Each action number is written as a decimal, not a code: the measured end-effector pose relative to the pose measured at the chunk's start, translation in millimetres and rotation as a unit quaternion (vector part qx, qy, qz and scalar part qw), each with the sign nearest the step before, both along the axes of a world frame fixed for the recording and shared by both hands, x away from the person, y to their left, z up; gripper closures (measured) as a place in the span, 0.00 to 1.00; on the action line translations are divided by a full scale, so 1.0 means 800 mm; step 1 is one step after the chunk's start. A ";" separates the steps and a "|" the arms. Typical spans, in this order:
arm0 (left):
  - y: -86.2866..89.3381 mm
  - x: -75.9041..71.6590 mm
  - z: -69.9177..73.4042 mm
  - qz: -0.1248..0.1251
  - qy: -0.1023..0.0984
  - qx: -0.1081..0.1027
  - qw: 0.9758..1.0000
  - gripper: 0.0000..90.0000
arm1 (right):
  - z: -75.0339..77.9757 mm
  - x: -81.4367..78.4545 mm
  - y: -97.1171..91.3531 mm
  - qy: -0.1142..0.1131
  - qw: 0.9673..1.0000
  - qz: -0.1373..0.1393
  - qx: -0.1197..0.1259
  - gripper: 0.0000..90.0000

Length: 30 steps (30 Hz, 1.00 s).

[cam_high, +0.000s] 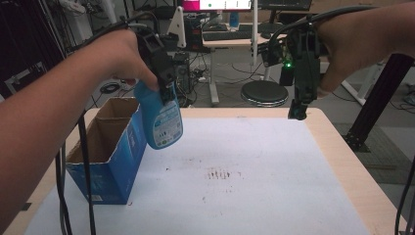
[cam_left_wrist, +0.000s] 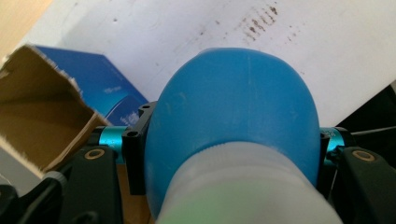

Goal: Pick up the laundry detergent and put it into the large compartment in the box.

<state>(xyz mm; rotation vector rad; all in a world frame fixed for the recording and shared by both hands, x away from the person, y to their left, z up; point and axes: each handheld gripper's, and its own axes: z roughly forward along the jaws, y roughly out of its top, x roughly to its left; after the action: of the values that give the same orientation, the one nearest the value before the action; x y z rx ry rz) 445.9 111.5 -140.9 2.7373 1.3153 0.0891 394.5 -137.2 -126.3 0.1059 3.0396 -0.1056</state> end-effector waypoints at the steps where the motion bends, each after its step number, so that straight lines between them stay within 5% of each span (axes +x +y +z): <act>1: 0.003 0.000 0.002 0.010 0.001 0.000 1.000 0.42 | 0.000 -0.001 0.000 0.001 1.000 -0.002 0.001 0.02; 14: 0.056 -0.010 0.047 0.098 0.000 -0.004 0.995 0.42 | -0.006 0.001 0.001 0.004 1.000 0.004 -0.002 0.02; 20: 0.086 -0.015 0.063 0.142 -0.001 0.006 0.990 0.42 | -0.006 0.002 0.003 0.003 1.000 0.006 0.000 0.02; 30: 0.127 -0.018 0.058 0.200 0.007 0.024 0.980 0.42 | -0.010 0.004 0.011 0.004 1.000 0.014 0.002 0.02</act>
<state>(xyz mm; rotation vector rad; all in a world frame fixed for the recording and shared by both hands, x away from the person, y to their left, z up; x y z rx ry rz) 431.7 213.2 -94.6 2.4712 1.8704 0.1345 397.6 -128.3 -133.9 0.0646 3.0488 -0.0977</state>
